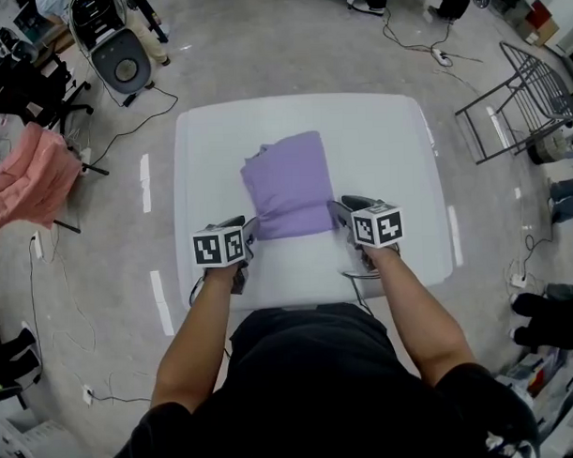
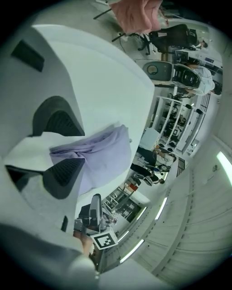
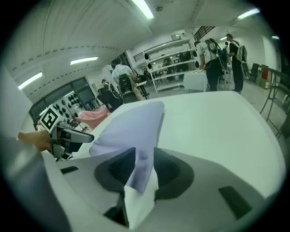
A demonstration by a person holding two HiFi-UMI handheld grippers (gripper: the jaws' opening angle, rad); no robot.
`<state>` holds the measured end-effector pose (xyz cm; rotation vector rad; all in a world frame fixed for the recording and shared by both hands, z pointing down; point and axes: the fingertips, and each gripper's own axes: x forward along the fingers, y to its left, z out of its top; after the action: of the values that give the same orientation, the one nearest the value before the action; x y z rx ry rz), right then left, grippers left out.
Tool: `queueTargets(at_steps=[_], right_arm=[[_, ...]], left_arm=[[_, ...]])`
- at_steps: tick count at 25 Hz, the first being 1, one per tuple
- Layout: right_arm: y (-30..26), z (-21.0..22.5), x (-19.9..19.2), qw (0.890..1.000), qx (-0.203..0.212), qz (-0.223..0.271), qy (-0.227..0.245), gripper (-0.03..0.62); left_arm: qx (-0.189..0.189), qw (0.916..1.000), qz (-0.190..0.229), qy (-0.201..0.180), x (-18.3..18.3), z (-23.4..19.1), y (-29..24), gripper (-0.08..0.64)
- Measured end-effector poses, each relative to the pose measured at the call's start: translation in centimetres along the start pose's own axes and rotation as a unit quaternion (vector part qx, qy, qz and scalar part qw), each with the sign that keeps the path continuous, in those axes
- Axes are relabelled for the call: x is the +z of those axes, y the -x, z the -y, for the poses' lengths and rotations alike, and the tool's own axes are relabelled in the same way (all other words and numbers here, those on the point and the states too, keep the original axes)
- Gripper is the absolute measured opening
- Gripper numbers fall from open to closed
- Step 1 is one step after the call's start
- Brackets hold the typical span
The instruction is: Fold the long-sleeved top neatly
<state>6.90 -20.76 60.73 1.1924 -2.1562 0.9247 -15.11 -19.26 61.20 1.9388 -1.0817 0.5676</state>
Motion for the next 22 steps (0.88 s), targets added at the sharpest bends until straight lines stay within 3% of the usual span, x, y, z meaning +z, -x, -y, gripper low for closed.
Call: queueTargets(at_steps=[3,8,11,14,22], right_arm=[[2.9,-2.0,0.7,0.999,-0.003,0.039,0.004,0.126],[6.6,-5.8,-0.4,0.996,-0.022,0.091,0.006,0.049],[8.6,-7.6,-0.2,0.99,-0.035,0.134,-0.01,0.006],[10.3,-9.1,0.2,0.984,-0.03,0.172,-0.027,0.006],[14.2,-9.8,-0.9,0.985,-0.016,0.169,0.035,0.005]], left_arm=[[0.0,0.9992,0.019,-0.036,0.2,-0.2,3.0,0.15],[-0.028,0.9961,0.035,-0.076,-0.7,0.4,6.8,0.141],[-0.064,0.9916,0.044,-0.104,-0.9,2.3,8.7,0.032],[-0.08,0.9872,0.059,-0.125,-0.6,3.9,10.1,0.011],[-0.072,0.9828,0.097,-0.14,-2.7,8.9,12.1,0.008]])
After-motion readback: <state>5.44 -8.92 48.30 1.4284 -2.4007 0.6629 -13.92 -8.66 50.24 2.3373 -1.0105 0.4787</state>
